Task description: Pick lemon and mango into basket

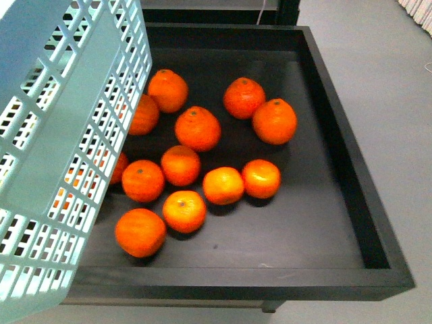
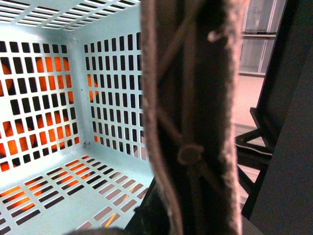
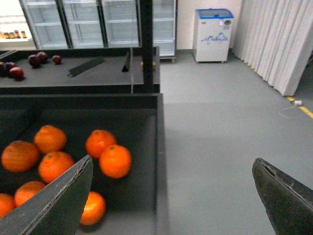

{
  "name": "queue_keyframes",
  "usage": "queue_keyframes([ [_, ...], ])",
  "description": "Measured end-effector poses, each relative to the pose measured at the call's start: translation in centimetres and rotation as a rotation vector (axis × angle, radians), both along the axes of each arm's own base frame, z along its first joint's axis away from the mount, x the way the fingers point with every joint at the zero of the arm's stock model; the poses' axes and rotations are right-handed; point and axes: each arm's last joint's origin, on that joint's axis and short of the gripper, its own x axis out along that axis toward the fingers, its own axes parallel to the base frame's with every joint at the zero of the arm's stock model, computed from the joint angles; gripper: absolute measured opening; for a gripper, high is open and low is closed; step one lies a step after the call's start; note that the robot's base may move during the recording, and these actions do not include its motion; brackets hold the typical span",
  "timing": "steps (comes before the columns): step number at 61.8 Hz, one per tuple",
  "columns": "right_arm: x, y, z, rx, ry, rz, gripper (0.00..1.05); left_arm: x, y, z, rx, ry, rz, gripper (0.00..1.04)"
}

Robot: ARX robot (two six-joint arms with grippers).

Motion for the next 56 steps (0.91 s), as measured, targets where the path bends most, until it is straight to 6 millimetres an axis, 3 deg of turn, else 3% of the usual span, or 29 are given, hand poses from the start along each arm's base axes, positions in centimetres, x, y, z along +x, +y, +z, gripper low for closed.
queue_keyframes([
  [56, 0.00, 0.00, 0.01, 0.000, -0.001, -0.002, 0.96, 0.00, 0.00, 0.00, 0.001, 0.000, 0.001, 0.04],
])
